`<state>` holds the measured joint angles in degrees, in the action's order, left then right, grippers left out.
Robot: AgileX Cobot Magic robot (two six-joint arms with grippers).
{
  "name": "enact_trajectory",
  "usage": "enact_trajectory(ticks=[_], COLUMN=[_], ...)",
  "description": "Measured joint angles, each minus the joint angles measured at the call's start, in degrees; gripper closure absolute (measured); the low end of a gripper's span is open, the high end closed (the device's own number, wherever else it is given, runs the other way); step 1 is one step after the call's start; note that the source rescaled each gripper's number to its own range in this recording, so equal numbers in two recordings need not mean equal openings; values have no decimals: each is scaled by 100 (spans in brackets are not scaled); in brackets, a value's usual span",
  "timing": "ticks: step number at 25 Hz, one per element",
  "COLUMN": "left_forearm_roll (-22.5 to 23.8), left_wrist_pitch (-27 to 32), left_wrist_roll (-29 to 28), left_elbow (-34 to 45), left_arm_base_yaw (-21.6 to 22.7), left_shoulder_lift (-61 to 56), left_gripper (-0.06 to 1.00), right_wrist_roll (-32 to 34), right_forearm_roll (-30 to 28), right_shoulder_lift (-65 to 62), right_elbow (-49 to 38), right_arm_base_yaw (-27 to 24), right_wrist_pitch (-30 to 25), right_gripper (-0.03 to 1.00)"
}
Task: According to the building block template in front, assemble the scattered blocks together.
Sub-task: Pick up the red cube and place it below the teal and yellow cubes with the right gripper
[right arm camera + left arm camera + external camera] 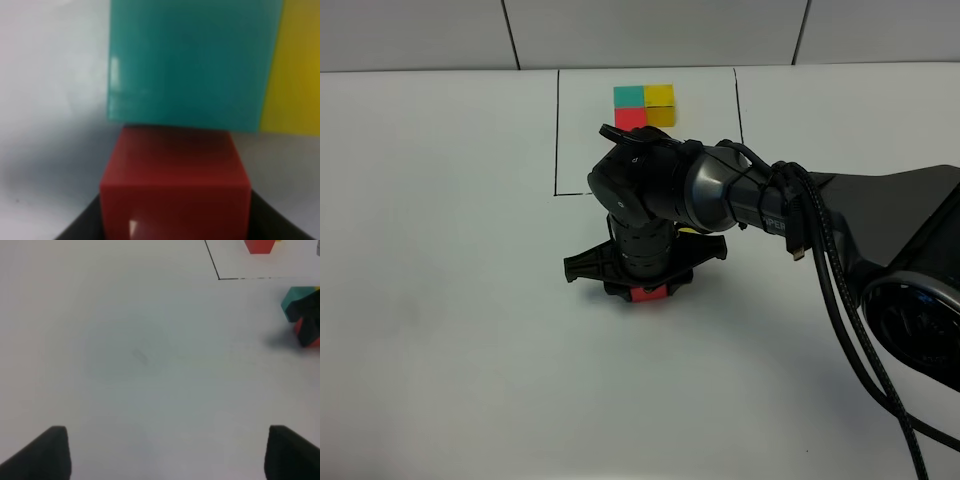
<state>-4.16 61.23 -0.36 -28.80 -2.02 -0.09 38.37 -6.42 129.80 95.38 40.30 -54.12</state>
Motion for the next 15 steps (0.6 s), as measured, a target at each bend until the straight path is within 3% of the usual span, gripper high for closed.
enact_trajectory(ticks=[15], left_forearm_roll=[0], left_wrist_pitch=[0], left_wrist_roll=[0], left_elbow=[0], left_arm_base_yaw=[0], left_shoulder_lift=[0], left_gripper=[19], right_wrist_roll=[324], right_forearm_roll=[196], right_shoulder_lift=[43], right_elbow=[6], right_arm_base_yaw=[-1], right_wrist_pitch=[89], right_gripper=[96])
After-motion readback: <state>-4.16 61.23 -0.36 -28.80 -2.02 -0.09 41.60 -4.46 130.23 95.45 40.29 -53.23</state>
